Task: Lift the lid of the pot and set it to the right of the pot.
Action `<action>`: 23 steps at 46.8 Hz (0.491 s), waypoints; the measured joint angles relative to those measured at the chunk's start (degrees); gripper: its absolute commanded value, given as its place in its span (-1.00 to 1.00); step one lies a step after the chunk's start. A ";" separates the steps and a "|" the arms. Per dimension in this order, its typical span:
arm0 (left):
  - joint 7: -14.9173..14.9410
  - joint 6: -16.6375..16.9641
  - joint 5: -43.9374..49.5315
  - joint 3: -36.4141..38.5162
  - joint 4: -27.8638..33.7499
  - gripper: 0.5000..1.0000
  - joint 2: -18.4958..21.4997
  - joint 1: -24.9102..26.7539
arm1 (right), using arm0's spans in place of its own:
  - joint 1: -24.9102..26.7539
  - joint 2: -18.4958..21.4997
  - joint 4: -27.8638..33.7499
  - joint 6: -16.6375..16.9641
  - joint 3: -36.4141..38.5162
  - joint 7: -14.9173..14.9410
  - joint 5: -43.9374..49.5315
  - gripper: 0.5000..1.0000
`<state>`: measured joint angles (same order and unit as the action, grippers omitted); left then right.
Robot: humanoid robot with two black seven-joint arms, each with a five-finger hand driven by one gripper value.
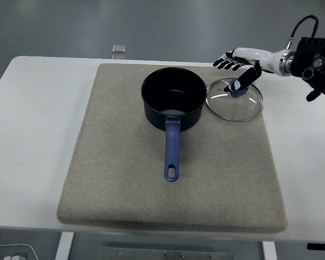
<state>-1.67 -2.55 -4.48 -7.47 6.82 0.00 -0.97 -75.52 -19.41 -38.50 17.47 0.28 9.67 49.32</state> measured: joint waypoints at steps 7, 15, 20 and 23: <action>0.00 0.00 0.00 0.00 0.00 1.00 0.00 0.01 | 0.00 0.20 0.00 -0.36 0.98 0.00 -7.22 0.67; 0.00 0.00 0.00 0.00 -0.01 1.00 0.00 0.01 | 0.76 0.51 0.00 -0.30 6.25 0.00 -9.41 0.66; -0.01 0.00 0.00 0.00 -0.01 1.00 0.00 0.01 | 1.71 0.51 0.01 0.18 8.85 -0.01 -10.96 0.66; 0.00 0.00 0.00 0.00 -0.01 1.00 0.00 0.00 | 1.97 0.51 0.04 0.30 9.48 -0.12 -13.89 0.66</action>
<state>-1.67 -2.55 -4.48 -7.47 6.82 0.00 -0.97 -73.56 -18.89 -38.46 17.77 9.77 9.55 35.42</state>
